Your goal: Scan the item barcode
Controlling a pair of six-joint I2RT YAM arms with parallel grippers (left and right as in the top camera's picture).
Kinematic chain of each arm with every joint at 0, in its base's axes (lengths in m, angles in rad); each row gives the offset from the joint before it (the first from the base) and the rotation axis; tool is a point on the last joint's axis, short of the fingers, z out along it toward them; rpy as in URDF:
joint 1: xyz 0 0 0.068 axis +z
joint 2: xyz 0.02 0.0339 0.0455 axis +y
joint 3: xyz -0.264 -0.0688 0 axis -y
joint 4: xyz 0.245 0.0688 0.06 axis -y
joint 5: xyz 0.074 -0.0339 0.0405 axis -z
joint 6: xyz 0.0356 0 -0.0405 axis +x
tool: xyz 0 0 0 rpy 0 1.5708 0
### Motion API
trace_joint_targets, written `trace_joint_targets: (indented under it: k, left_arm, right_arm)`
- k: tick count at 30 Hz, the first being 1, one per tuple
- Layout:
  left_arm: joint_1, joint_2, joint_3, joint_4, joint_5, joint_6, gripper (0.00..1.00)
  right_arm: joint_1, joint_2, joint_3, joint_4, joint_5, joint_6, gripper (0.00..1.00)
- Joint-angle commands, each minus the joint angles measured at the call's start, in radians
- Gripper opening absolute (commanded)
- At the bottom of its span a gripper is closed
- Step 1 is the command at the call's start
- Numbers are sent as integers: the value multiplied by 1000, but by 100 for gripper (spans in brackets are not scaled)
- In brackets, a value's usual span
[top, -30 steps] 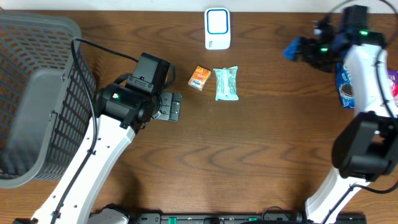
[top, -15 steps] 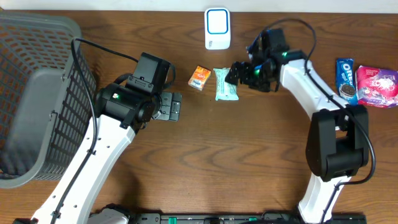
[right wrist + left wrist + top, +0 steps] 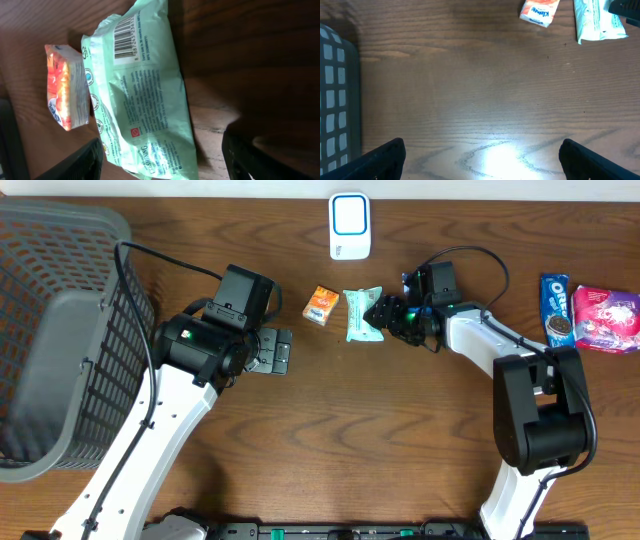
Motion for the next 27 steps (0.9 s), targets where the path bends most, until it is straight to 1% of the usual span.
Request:
trace_joint_targets:
  k: [1,7,8,9,10,11,12,14,15,16,17,22,25,27]
  left_arm:
    - [0,3,-2,-2,-9,-13,98]
    - [0,3,-2,-2,-9,-13,98]
    - [0,3,-2,-2,-9,-13,98]
    - [0,3,-2,-2,-9,-13,98]
    - [0,3,-2,-2,-9,-13,98]
    - [0,3,-2,-2,-9,-13,98]
    - [0,3,-2,-2,-9,-13,98]
    - [0,3,-2,-2,-9,-13,98]
    - [0,3,-2,-2,-9,-13,98]
    - [0,3,-2,-2,-9,-13,98]
    - [0,3,-2,-2,-9,-13,98]
    - [0,3,-2,-2,-9,-13,98]
    - [0,3,-2,-2,-9,-13,98]
    - [0,3,-2,-2,-9,-13,98]
  right_arm:
    - [36,30,-46,-10,27,43,73]
    - [69,94,-46,5,87,80,71]
    - [66,126,-46,6,82,80,66]
    - [65,134,-46,5,81,80,59]
    - [64,147,-46,3,81,80,46]
    - [64,150,-46,2,82,80,39]
    - [63,150,-46,-2,82,79,28]
    - [61,146,-43,-3,78,79,17]
    - [60,146,-41,-2,76,79,13]
    - [56,145,-36,-4,69,78,5]
    - [52,144,-32,-5,55,71,1]
    - [19,122,-13,-33,-11,70,1]
    - [-5,69,-11,-82,7,32,1]
    - [-22,5,-11,-140,62,13,1]
